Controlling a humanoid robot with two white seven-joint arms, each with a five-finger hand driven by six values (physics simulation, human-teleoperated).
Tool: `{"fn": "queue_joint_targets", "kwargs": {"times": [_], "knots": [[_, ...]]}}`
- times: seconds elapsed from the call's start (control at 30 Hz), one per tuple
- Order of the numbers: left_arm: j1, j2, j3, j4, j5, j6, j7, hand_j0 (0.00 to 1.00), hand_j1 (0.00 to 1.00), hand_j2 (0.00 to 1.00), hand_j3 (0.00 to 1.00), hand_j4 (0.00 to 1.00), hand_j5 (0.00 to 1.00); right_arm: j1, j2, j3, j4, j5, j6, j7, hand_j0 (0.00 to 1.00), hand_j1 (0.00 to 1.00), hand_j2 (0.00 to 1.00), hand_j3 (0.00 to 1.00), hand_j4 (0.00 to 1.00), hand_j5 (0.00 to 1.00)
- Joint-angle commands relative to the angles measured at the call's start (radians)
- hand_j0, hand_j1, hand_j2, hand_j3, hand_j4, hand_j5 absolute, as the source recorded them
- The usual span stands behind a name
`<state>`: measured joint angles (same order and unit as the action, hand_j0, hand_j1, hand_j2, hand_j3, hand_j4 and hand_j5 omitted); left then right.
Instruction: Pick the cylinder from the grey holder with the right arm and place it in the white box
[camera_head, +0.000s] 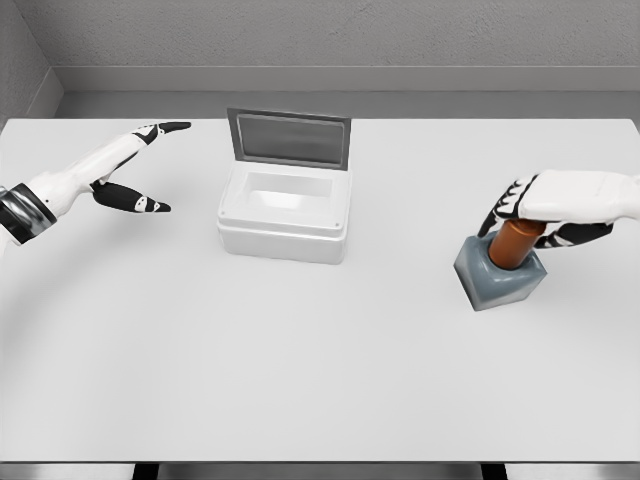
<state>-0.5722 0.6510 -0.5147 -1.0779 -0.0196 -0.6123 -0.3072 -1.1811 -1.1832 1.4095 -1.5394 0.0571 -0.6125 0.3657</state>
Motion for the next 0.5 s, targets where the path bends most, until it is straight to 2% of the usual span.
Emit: {"fn": "queue_joint_targets", "kwargs": {"times": [0.0, 0.13, 0.47], "knots": [[0.0, -0.001, 0.001, -0.001, 0.007, 0.001, 0.0, 1.0, 1.0, 1.0, 1.0, 1.0, 1.0, 0.0, 0.001, 0.003, 0.002, -0.005, 0.002, 0.002, 0.64, 0.64, 0.64, 0.64, 0.64, 0.64], [0.0, -0.001, 0.001, -0.001, 0.007, 0.001, 0.0, 1.0, 1.0, 1.0, 1.0, 1.0, 1.0, 0.0, 0.008, 0.003, 0.013, -0.005, 0.002, 0.002, 0.56, 0.56, 0.56, 0.56, 0.56, 0.56], [0.0, -0.001, 0.001, -0.001, 0.007, 0.001, 0.0, 1.0, 1.0, 1.0, 1.0, 1.0, 1.0, 0.001, 0.008, 0.002, 0.015, -0.005, 0.002, 0.002, 0.53, 0.53, 0.53, 0.53, 0.53, 0.53]]}}
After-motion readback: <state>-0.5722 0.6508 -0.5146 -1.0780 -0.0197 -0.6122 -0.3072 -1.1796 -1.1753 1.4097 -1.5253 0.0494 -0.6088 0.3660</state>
